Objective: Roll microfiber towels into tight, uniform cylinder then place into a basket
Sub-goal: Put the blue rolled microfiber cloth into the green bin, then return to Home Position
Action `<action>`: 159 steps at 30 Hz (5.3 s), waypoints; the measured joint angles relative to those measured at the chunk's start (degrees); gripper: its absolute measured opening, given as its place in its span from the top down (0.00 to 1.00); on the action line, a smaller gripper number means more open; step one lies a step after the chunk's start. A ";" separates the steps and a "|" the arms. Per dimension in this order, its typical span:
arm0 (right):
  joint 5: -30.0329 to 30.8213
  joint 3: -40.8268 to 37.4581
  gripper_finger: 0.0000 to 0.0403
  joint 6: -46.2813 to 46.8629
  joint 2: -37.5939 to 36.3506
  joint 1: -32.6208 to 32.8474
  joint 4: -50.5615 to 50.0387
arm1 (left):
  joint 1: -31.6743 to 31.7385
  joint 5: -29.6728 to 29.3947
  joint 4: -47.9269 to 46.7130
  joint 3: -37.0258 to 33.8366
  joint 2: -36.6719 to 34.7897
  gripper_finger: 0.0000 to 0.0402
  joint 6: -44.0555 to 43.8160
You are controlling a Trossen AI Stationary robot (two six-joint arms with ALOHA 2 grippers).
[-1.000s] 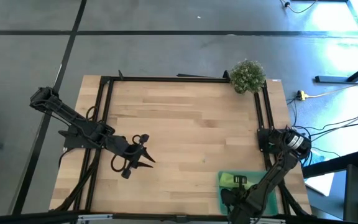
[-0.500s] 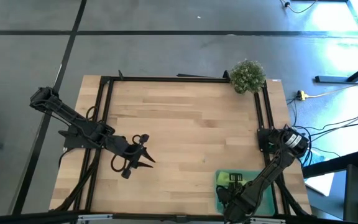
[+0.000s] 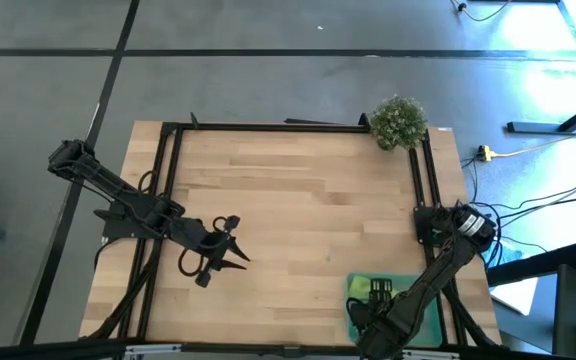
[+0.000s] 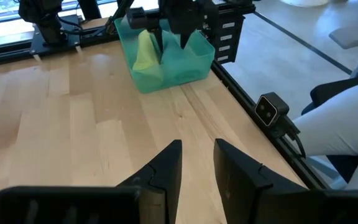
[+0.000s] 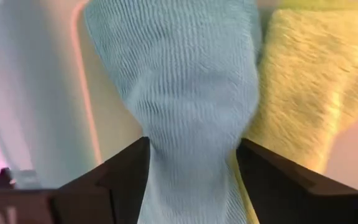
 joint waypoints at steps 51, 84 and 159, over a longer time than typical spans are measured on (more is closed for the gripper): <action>37.70 -9.24 0.98 -41.56 -32.82 -25.57 13.74 | 17.78 -8.80 -22.83 -1.30 -28.12 0.99 8.13; 13.59 -70.93 0.98 -61.54 -83.09 -36.15 79.31 | 22.67 -4.63 -4.41 -29.86 -63.32 1.00 10.20; 13.15 -83.04 0.97 -62.65 -111.73 -36.13 65.66 | 22.62 -1.97 3.23 -40.52 -63.10 0.99 10.67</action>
